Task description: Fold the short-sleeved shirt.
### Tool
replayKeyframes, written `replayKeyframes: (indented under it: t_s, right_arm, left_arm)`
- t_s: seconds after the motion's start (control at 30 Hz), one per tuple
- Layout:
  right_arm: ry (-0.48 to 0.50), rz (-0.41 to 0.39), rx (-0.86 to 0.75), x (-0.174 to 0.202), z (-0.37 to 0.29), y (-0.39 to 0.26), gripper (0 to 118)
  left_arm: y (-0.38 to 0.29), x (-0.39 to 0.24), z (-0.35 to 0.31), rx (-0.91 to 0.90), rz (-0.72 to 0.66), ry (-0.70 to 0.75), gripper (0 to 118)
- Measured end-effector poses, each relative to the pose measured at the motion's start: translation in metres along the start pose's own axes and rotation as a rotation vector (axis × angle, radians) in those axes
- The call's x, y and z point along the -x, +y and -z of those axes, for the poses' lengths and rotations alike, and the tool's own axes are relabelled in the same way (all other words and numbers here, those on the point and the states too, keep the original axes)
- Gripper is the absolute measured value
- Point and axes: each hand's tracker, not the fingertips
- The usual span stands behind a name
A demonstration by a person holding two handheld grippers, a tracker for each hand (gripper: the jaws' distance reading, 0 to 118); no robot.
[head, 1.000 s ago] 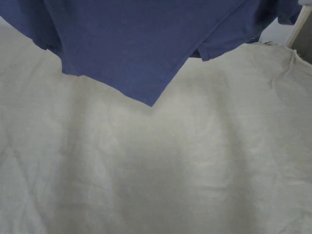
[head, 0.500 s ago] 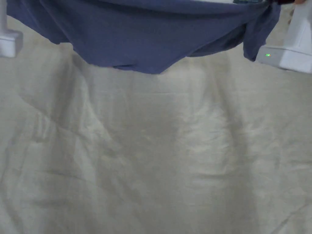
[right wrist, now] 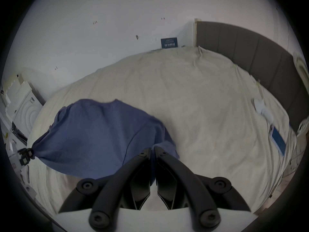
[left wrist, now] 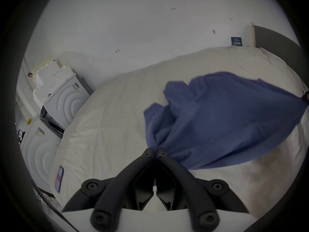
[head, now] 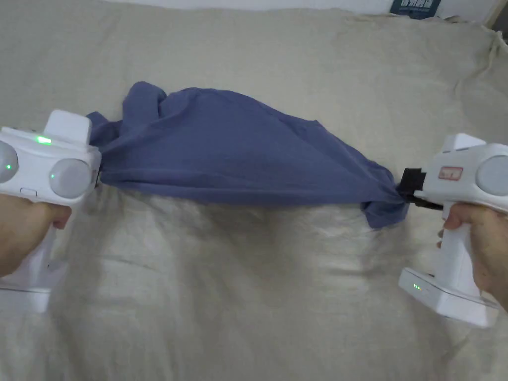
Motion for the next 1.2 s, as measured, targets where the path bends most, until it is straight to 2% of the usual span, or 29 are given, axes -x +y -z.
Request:
replayKeyframes:
  t_s: [0.13,0.2,0.3,0.5,0.67,0.77,0.83,0.87,0.93,0.97,1.0,1.03,1.07,1.1,1.13,1.2]
  right_arm:
    - [-0.02,-0.013,-0.009,-0.014,-0.022,-0.032,3]
    - [-0.01,0.012,-0.013,-0.024,-0.036,-0.044,3]
    - [0.014,0.081,-0.024,-0.035,-0.058,-0.062,3]
    - [0.034,0.11,-0.024,-0.057,-0.094,-0.099,3]
    - [0.022,0.073,0.021,-0.069,-0.103,-0.132,3]
    - [0.03,0.106,0.054,-0.074,-0.102,-0.148,3]
    - [0.025,0.097,0.061,-0.074,-0.101,-0.154,3]
    - [0.024,0.092,0.063,-0.073,-0.101,-0.156,3]
    - [0.03,0.092,0.071,-0.076,-0.095,-0.156,4]
    - [0.029,0.093,0.068,-0.075,-0.097,-0.155,10]
    - [0.024,0.087,0.066,-0.074,-0.099,-0.153,20]
    - [0.024,0.078,0.053,-0.076,-0.103,-0.151,39]
    - [0.016,0.06,0.039,-0.077,-0.108,-0.147,69]
    - [0.005,0.043,0.024,-0.077,-0.113,-0.142,86]
    - [-0.007,0.025,-0.014,-0.077,-0.121,-0.137,92]
    - [-0.022,0.0,-0.084,-0.074,-0.139,-0.126,93]
  left_arm:
    - [-0.043,0.0,-0.025,0.006,0.026,-0.011,0]
    - [-0.061,0.001,-0.04,0.007,0.036,-0.025,0]
    - [-0.086,0.0,-0.068,-0.021,-0.005,-0.047,0]
    - [-0.134,0.003,-0.107,-0.023,-0.125,-0.084,0]
    - [-0.166,-0.005,-0.121,0.003,-0.145,-0.086,0]
    - [-0.179,-0.008,-0.117,0.041,-0.158,-0.099,0]
    - [-0.182,-0.007,-0.116,0.055,-0.184,-0.115,0]
    - [-0.185,-0.008,-0.115,0.054,-0.193,-0.116,5]
    - [-0.182,-0.005,-0.116,0.054,-0.228,-0.126,24]
    - [-0.182,-0.003,-0.119,0.059,-0.247,-0.122,50]
    - [-0.181,0.0,-0.122,0.058,-0.276,-0.134,74]
    - [-0.179,0.005,-0.124,0.051,-0.308,-0.148,94]
    - [-0.177,0.01,-0.128,0.043,-0.329,-0.147,110]
    - [-0.174,0.015,-0.131,0.025,-0.354,-0.14,114]
    - [-0.172,0.021,-0.136,0.002,-0.383,-0.144,114]
    - [-0.161,0.036,-0.144,-0.032,-0.459,-0.167,114]
